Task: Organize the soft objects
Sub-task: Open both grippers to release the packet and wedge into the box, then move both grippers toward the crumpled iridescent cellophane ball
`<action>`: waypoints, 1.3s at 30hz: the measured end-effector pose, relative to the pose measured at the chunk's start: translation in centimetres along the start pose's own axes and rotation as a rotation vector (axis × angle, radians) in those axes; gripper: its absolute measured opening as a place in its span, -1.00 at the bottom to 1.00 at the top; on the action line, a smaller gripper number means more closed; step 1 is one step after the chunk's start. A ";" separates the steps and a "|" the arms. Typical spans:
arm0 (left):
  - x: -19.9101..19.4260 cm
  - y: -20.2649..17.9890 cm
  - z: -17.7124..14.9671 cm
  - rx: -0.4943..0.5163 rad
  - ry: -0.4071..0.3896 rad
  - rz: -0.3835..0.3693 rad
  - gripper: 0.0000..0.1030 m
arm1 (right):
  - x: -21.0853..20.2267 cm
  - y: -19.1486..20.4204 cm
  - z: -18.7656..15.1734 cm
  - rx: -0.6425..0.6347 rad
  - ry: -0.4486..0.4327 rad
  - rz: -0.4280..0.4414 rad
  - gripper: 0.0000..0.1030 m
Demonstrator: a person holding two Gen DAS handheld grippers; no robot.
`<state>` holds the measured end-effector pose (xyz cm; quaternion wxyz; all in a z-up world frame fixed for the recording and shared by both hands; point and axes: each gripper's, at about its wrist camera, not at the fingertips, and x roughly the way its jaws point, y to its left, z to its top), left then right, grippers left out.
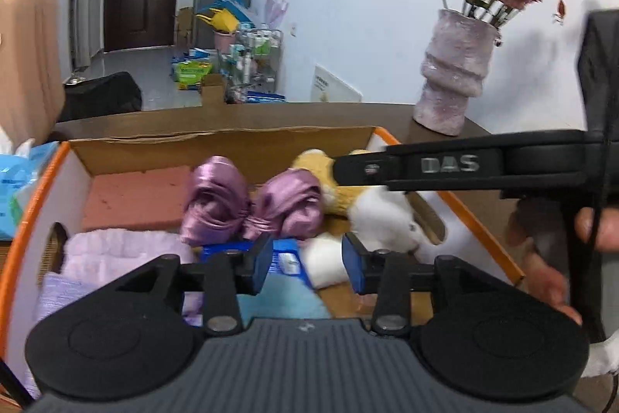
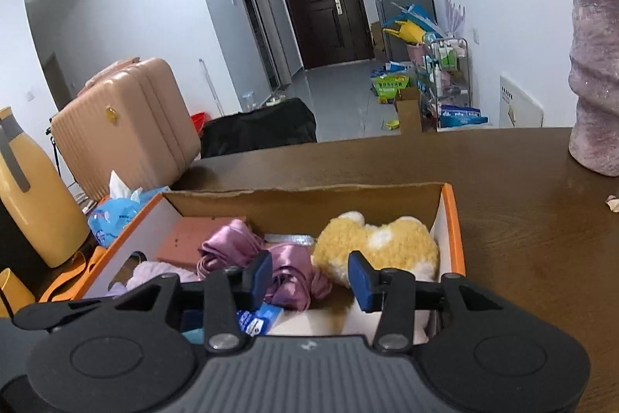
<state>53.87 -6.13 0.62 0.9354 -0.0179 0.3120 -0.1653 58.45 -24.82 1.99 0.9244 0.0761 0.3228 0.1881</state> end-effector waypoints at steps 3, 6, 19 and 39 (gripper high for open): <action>-1.0 1.0 0.7 -0.030 -0.013 0.031 -0.22 | -0.9 0.2 0.0 -0.005 -0.015 -0.015 -0.16; -3.0 1.0 1.3 -0.036 -0.036 0.041 -0.22 | -2.9 0.4 0.1 -0.012 -0.028 -0.026 -0.16; -17.6 -1.4 -1.3 0.073 -0.258 0.260 0.67 | -19.6 2.5 -2.8 -0.129 -0.200 -0.133 0.30; -30.9 -7.9 -19.4 0.044 -0.339 0.327 1.00 | -31.6 7.9 -24.3 -0.246 -0.320 -0.176 0.54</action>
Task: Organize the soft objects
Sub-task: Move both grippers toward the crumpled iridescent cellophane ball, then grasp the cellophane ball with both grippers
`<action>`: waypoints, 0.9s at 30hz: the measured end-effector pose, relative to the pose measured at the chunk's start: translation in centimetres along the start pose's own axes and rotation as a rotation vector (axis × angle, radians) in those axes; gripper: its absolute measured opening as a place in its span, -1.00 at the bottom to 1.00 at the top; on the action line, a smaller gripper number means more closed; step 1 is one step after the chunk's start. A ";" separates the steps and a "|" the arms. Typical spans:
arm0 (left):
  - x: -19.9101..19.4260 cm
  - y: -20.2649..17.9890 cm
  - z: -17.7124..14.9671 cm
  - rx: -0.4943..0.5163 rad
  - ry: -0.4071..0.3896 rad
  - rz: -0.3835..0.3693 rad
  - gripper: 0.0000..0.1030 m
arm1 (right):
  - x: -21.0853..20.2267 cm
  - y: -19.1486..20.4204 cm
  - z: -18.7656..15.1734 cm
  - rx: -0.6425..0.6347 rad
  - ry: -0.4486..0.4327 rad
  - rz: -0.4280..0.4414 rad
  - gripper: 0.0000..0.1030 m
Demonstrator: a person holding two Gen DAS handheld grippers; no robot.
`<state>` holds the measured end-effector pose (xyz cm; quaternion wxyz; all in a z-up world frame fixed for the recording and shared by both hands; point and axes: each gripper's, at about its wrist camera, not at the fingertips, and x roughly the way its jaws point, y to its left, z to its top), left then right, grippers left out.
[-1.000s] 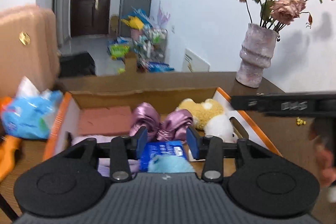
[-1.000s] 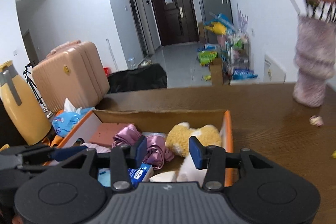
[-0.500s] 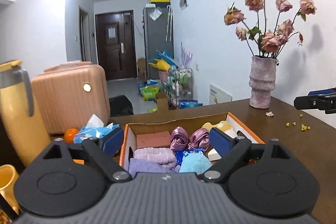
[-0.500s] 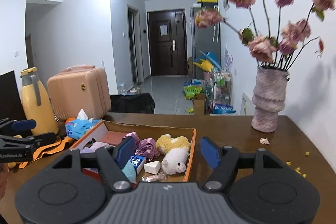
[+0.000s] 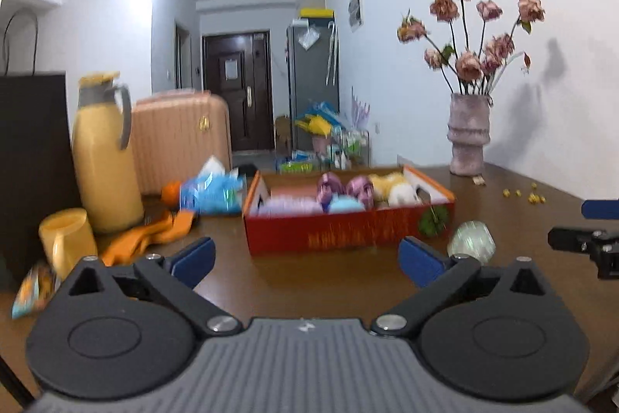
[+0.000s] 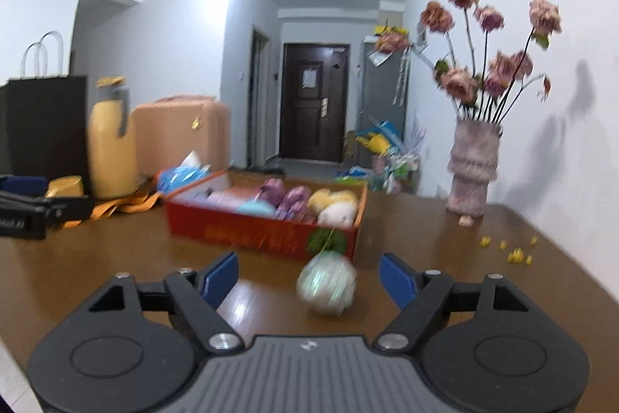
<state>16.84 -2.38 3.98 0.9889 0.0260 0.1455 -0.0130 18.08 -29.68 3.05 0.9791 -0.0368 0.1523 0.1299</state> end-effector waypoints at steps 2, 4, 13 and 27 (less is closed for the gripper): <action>-0.6 0.0 -0.8 -0.007 0.023 -0.005 1.00 | -1.0 0.3 -1.3 0.016 0.012 -0.001 0.55; -0.7 -0.3 -1.2 -0.016 0.040 -0.008 1.00 | -1.7 0.4 -2.1 0.038 0.016 0.007 0.55; 1.1 -1.9 -1.1 -0.031 0.076 -0.063 1.00 | -1.1 -1.3 -2.8 0.094 0.023 -0.006 0.51; 17.1 -8.0 1.0 -0.043 0.239 -0.366 -0.02 | 10.8 -5.7 -0.2 0.252 0.120 0.005 0.05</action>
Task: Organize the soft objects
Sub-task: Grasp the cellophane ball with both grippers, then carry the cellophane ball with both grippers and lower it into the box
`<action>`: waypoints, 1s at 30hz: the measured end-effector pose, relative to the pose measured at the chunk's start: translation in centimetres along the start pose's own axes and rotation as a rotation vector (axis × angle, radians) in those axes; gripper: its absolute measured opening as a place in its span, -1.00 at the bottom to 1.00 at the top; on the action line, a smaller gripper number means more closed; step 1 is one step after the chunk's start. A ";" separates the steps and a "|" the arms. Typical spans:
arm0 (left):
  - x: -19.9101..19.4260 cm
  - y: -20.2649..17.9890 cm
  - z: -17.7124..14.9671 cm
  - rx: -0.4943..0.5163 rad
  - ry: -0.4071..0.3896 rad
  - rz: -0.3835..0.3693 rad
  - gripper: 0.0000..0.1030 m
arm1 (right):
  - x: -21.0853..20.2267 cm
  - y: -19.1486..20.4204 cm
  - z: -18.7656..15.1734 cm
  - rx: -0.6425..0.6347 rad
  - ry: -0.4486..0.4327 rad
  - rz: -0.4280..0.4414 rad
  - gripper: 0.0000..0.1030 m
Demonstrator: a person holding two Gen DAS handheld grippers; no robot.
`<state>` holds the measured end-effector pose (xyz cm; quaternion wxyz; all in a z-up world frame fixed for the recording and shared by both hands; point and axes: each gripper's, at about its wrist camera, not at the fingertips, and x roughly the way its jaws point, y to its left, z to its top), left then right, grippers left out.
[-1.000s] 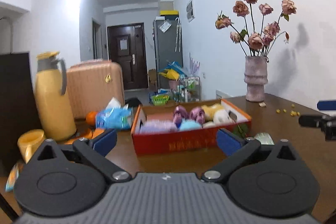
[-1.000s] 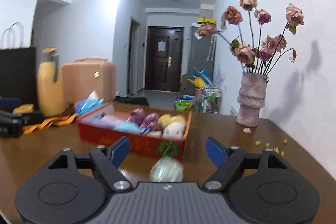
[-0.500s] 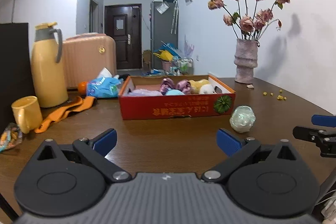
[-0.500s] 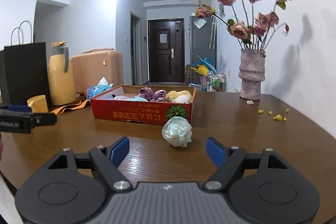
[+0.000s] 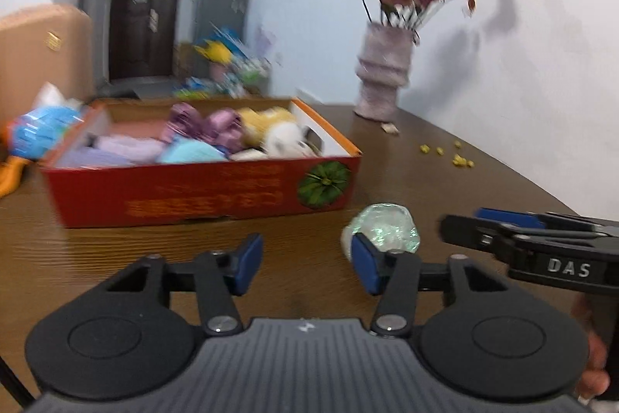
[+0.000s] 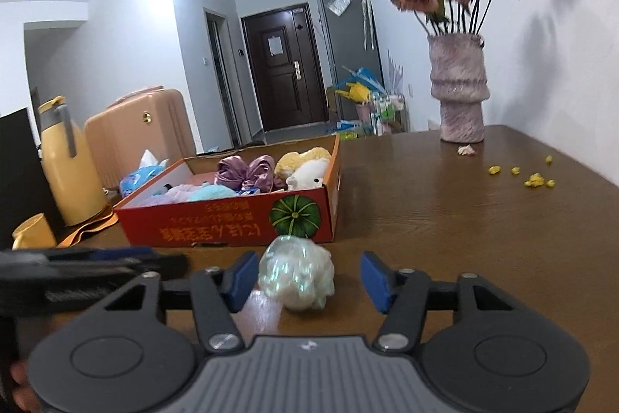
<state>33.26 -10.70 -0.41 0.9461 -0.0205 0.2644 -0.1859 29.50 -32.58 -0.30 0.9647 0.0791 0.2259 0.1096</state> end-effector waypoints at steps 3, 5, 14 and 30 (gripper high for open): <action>3.1 0.1 0.4 -0.018 0.055 -0.032 -0.10 | 2.5 -0.3 0.7 0.015 0.024 -0.004 -0.09; 4.2 0.3 0.6 -0.039 0.073 -0.068 -0.11 | 3.7 -0.4 0.8 0.020 0.035 -0.010 -0.21; 7.3 0.8 0.3 -0.075 0.126 -0.175 -0.95 | 6.4 -1.6 0.2 0.099 0.090 0.041 -0.85; -7.6 -0.2 0.3 0.001 -0.076 -0.170 -0.97 | -4.4 4.3 0.1 0.100 -0.022 0.151 -0.89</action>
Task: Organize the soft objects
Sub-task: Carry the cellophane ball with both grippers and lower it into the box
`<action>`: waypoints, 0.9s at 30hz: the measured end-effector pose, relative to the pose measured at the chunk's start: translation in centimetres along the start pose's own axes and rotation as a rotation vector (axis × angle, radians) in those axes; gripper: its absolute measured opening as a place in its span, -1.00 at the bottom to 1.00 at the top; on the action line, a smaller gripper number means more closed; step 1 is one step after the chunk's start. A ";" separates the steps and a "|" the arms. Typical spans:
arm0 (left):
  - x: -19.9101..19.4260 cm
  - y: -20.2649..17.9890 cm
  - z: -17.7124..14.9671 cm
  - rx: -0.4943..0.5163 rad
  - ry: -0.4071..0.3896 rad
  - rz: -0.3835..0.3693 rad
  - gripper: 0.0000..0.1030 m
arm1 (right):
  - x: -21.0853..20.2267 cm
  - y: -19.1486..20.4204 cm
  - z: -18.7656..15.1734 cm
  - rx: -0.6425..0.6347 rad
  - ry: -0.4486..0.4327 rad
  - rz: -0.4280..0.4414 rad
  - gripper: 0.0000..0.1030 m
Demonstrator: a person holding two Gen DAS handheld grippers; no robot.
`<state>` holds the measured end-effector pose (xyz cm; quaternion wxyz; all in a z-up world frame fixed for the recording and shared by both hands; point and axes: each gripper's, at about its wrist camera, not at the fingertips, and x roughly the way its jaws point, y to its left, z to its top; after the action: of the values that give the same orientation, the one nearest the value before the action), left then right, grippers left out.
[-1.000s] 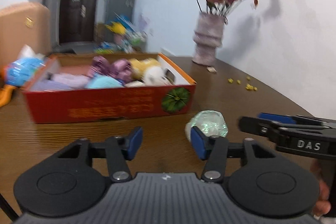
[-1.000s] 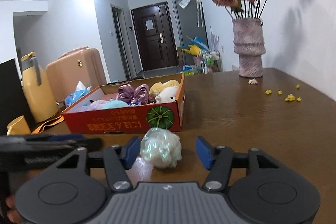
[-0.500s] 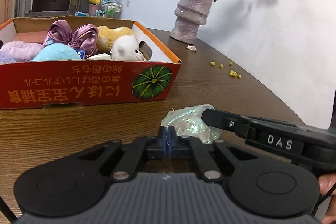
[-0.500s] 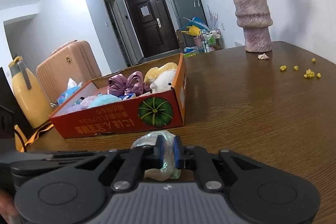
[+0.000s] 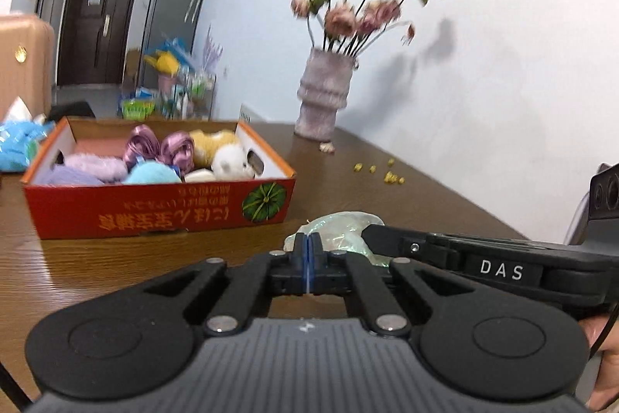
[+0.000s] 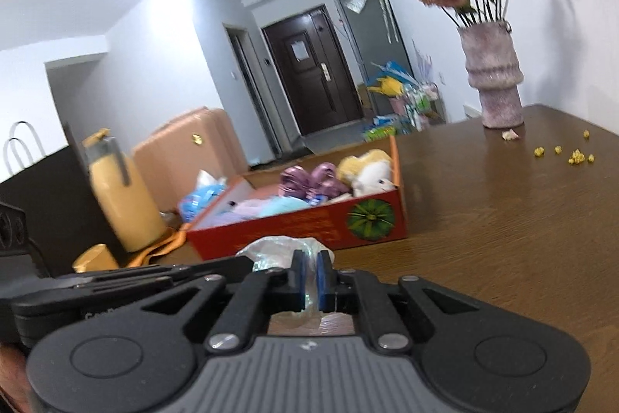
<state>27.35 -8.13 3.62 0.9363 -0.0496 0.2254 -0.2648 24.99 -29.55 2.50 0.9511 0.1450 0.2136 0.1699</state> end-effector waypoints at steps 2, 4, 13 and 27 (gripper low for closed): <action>-1.6 -0.2 0.1 -0.009 -0.013 -0.008 -0.97 | -1.2 1.1 0.1 -0.020 -0.010 0.000 -0.89; -2.9 -0.4 0.1 -0.004 -0.032 -0.008 -0.97 | -2.2 2.1 0.2 -0.034 -0.029 0.002 -0.89; -5.2 -0.4 0.9 0.013 -0.083 -0.017 -0.97 | -3.0 4.1 1.0 -0.049 -0.051 0.007 -0.90; 10.0 6.5 10.6 -0.013 0.062 -0.040 -0.97 | 10.8 -1.2 10.5 0.037 0.062 -0.056 -0.90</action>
<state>42.75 -8.03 7.73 0.9230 -0.0522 0.2550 -0.2834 39.27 -28.59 7.35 0.9456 0.1511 0.2500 0.1434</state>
